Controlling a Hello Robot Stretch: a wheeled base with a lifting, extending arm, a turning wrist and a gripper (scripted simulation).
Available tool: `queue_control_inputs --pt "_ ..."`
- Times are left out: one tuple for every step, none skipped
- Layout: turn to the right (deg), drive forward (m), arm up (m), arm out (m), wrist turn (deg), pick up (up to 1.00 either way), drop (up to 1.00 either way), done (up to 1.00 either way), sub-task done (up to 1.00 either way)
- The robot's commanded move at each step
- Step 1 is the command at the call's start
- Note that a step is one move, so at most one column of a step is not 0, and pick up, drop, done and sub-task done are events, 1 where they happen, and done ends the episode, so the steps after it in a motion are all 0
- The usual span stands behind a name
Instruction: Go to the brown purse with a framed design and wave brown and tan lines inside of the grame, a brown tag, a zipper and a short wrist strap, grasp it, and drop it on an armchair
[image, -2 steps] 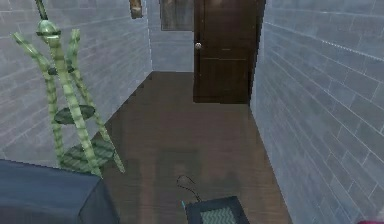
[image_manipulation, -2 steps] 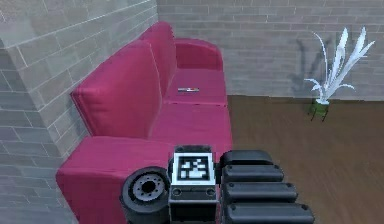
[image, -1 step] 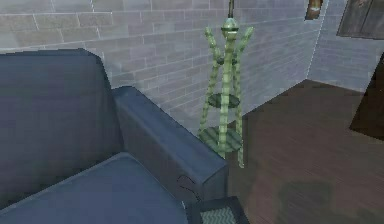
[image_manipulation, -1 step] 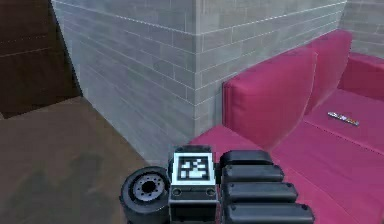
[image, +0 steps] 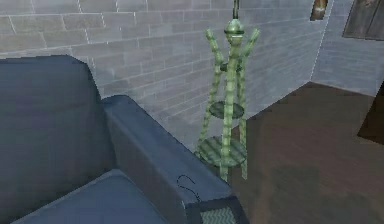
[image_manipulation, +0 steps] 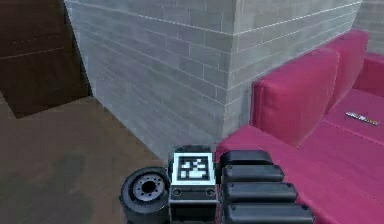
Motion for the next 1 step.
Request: queue_control_inputs --pt "45.0 0.0 0.0 0.0 0.0 0.0 0.0 0.0 0.0"
